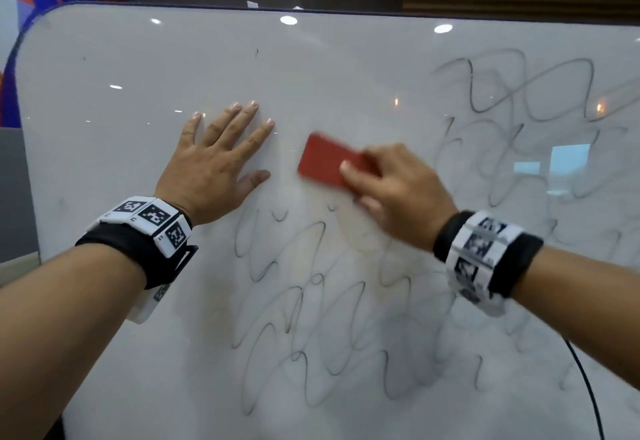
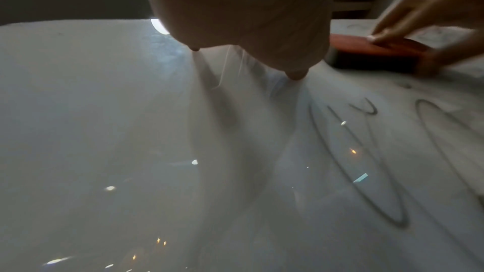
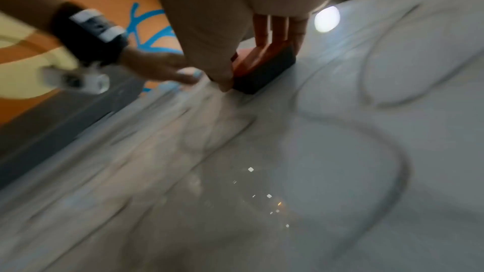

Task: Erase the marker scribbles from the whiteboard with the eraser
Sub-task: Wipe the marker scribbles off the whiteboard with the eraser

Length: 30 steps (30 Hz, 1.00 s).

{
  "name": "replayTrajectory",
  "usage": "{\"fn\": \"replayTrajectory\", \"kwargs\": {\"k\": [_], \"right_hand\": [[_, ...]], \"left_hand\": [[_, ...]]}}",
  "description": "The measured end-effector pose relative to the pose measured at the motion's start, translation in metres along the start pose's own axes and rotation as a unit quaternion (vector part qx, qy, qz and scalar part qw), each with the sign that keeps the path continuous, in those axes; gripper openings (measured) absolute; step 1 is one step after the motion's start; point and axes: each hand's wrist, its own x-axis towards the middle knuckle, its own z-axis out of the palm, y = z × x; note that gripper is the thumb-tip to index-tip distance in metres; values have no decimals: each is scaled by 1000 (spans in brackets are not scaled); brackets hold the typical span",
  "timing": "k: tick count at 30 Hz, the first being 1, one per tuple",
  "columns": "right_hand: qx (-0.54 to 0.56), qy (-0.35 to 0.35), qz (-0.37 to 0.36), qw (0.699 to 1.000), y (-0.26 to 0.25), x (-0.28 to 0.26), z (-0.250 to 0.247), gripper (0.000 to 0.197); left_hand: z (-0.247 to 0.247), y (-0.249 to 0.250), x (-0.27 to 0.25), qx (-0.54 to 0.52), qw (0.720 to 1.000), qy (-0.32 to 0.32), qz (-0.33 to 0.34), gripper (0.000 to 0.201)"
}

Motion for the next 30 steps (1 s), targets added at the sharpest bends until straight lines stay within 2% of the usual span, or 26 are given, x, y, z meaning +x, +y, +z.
{"fn": "replayTrajectory", "kwargs": {"k": [2, 5, 8, 10, 11, 13, 16, 19, 21, 23, 26, 28, 30], "right_hand": [[7, -34, -79, 996, -19, -11, 7, 34], [-1, -38, -107, 994, -1, 13, -1, 34], [-11, -6, -13, 1000, 24, 46, -10, 47], [-5, 12, 45, 999, 16, 50, -8, 49], [-2, 18, 51, 999, 5, 45, -3, 49], [19, 13, 19, 1000, -21, 27, 10, 46], [39, -36, -75, 996, -51, 0, 26, 36], [32, -53, -125, 990, -42, 13, 21, 30], [25, -31, -104, 994, -24, 38, 12, 33], [18, -8, -38, 999, -9, 59, 3, 42], [14, 11, 18, 1000, -26, 55, 9, 46], [37, 0, -21, 999, -53, 36, 23, 43], [48, -31, -95, 994, -76, 16, 33, 35]], "left_hand": [[1, -9, -8, 11, 1000, 0, 1, 68], [0, -17, -13, 20, 1000, -7, 7, 68], [2, -17, -16, 18, 1000, -9, -3, 66], [4, -15, -19, 13, 1000, -2, -11, 64], [5, -16, -22, 11, 1000, 2, -14, 63], [7, -18, -27, 6, 1000, 9, -16, 59], [9, -24, -35, 8, 1000, 8, -20, 57], [9, -28, -40, 15, 1000, 7, -15, 58], [9, -29, -41, 13, 1000, 6, -18, 57], [10, -29, -43, 12, 1000, 5, -23, 61], [13, -28, -47, 14, 999, 2, -30, 58], [15, -30, -50, 13, 999, -2, -34, 59], [14, -32, -53, 14, 999, -9, -34, 61]]}}
